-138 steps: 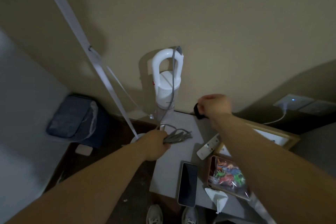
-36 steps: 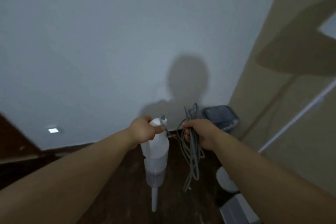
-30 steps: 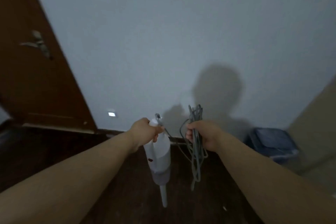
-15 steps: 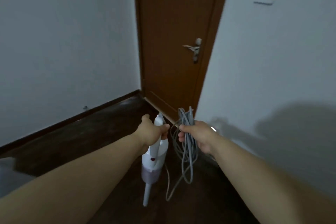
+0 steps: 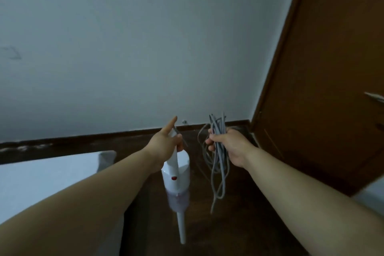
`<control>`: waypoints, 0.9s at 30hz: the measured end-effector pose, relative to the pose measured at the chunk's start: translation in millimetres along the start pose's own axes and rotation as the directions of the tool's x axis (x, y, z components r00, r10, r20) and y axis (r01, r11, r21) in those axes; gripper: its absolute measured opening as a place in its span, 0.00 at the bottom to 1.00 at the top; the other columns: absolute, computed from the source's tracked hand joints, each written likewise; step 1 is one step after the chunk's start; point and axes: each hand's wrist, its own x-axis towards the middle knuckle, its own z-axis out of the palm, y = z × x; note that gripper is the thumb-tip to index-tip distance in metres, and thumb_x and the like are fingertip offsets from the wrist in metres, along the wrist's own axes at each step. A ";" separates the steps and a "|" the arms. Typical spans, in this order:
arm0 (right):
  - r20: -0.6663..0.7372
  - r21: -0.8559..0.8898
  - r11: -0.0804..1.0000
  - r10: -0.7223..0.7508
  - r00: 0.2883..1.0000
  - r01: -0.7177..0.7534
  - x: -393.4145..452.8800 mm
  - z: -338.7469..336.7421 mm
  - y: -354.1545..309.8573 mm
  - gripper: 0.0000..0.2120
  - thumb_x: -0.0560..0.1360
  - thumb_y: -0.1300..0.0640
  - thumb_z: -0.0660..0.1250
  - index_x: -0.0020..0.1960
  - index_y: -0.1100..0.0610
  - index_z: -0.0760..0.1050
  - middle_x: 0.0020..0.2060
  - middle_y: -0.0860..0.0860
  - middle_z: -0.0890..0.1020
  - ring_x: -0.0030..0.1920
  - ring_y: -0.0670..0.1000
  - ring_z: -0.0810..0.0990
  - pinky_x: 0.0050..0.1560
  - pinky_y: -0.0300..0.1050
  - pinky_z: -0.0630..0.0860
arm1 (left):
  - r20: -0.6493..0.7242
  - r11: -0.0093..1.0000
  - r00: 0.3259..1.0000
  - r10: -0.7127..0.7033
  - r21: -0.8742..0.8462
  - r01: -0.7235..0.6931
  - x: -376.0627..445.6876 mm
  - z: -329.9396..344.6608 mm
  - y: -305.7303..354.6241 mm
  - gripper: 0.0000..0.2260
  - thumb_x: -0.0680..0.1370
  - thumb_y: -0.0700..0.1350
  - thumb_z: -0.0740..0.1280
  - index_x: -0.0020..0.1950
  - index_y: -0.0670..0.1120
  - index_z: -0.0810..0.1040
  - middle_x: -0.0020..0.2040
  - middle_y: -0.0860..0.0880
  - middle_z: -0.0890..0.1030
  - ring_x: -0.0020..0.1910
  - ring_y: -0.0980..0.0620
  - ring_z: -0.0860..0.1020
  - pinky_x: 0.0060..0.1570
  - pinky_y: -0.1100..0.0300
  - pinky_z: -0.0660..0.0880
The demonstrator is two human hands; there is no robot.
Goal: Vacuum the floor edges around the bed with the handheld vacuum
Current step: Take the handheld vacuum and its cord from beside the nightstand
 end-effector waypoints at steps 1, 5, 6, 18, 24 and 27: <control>0.007 -0.015 1.000 0.008 1.000 -0.008 13.0 6.2 -3.5 0.06 0.78 0.66 0.63 0.50 0.58 0.75 0.36 0.54 0.80 0.35 0.51 0.78 0.43 0.46 0.77 | -0.019 0.999 1.000 -0.010 -0.034 0.009 8.4 -8.2 -0.7 0.23 0.81 0.39 0.61 0.69 0.63 0.65 0.46 0.42 0.78 0.42 0.48 0.76 0.51 0.54 0.75; 0.112 -0.053 0.998 0.024 0.993 -0.018 83.7 57.2 -22.1 0.07 0.76 0.68 0.64 0.52 0.60 0.76 0.39 0.55 0.81 0.37 0.51 0.79 0.46 0.45 0.78 | -0.058 0.973 0.996 -0.062 -0.224 0.048 61.3 -57.2 -4.9 0.14 0.81 0.37 0.61 0.64 0.46 0.78 0.40 0.45 0.75 0.41 0.48 0.73 0.47 0.56 0.72; 0.142 -0.069 0.997 0.025 0.990 -0.016 104.7 75.4 -27.1 0.08 0.76 0.68 0.64 0.53 0.60 0.77 0.39 0.55 0.81 0.38 0.51 0.80 0.44 0.46 0.78 | -0.071 0.961 0.994 -0.077 -0.271 0.055 78.4 -70.7 -5.1 0.12 0.80 0.39 0.62 0.62 0.45 0.79 0.41 0.46 0.76 0.41 0.49 0.73 0.47 0.58 0.72; 0.250 -0.205 0.968 -0.091 0.964 0.145 295.1 247.7 -110.8 0.11 0.75 0.71 0.64 0.46 0.56 0.76 0.40 0.52 0.80 0.40 0.49 0.79 0.42 0.38 0.76 | -0.075 0.901 0.951 -0.300 -0.348 0.257 272.2 -232.0 5.6 0.14 0.75 0.56 0.67 0.49 0.46 0.82 0.67 0.35 0.72 0.67 0.38 0.70 0.70 0.45 0.65; 0.453 -0.362 0.897 -0.068 0.889 0.253 392.2 312.1 -138.8 0.11 0.71 0.66 0.71 0.51 0.54 0.80 0.49 0.52 0.85 0.53 0.51 0.82 0.61 0.50 0.76 | -0.128 0.891 0.942 -0.311 -0.383 0.242 362.2 -289.4 18.9 0.31 0.73 0.67 0.62 0.61 0.42 0.79 0.58 0.42 0.79 0.68 0.40 0.69 0.71 0.45 0.62; 0.576 -0.379 0.872 -0.040 0.816 0.310 437.3 351.6 -159.2 0.13 0.71 0.68 0.70 0.53 0.56 0.81 0.50 0.53 0.85 0.54 0.52 0.82 0.63 0.50 0.75 | -0.194 0.860 0.934 -0.300 -0.480 0.176 398.0 -320.7 26.9 0.29 0.73 0.65 0.65 0.59 0.41 0.79 0.55 0.40 0.81 0.52 0.43 0.79 0.55 0.52 0.74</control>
